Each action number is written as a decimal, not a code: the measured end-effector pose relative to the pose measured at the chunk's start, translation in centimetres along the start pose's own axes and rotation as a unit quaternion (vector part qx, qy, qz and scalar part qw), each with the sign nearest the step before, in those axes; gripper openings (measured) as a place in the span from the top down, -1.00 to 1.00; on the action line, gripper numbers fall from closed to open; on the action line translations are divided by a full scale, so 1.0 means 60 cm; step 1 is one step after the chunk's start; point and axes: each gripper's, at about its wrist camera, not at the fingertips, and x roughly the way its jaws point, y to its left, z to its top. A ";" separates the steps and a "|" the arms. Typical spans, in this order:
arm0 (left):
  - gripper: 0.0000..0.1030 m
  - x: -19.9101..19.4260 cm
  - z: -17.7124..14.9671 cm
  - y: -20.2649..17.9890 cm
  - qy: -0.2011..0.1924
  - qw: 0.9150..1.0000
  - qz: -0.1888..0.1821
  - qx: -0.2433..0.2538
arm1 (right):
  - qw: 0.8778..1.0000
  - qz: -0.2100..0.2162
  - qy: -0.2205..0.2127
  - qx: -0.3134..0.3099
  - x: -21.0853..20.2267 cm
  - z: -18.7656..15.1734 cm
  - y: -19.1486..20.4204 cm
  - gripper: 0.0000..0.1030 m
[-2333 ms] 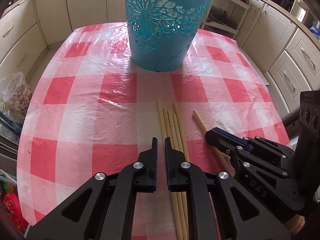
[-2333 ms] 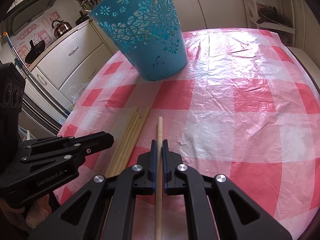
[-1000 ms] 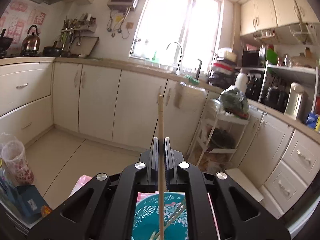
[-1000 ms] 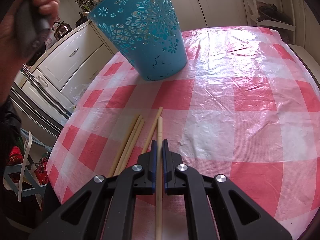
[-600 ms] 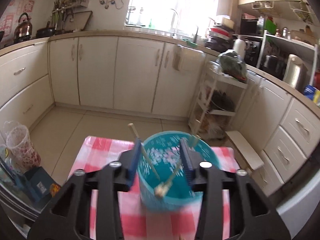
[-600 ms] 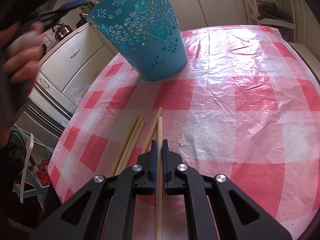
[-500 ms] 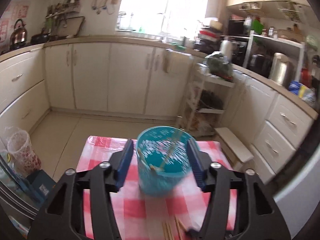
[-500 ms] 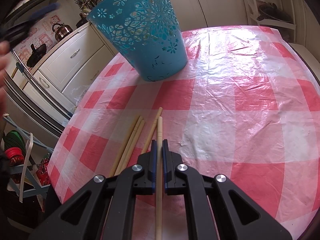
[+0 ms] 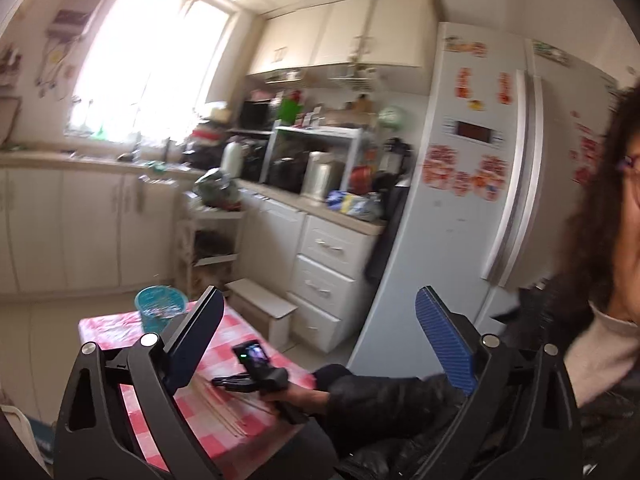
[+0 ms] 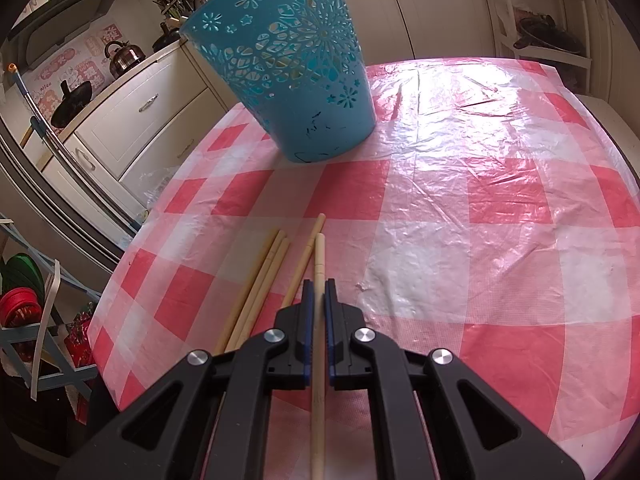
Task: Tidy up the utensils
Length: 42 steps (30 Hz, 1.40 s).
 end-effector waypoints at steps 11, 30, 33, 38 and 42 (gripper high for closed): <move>-0.82 -0.109 -0.017 -0.074 -0.038 0.995 -0.085 0.036 | 1.000 -0.015 -0.002 -0.007 0.000 -0.001 0.005 0.88; -0.83 -0.052 0.051 -0.101 0.024 0.993 -0.099 0.055 | 1.000 -0.005 -0.004 0.000 -0.002 -0.002 0.000 0.88; -0.83 -0.041 0.059 -0.112 0.038 0.993 -0.093 0.068 | 1.000 -0.005 -0.004 0.001 -0.002 -0.001 0.000 0.88; -0.83 -0.042 0.069 -0.125 0.043 0.992 -0.085 0.082 | 1.000 -0.004 -0.004 0.001 -0.003 -0.002 0.000 0.88; -0.84 -0.051 0.073 -0.127 0.041 0.992 -0.089 0.079 | 1.000 -0.004 -0.004 0.001 -0.003 -0.002 0.000 0.88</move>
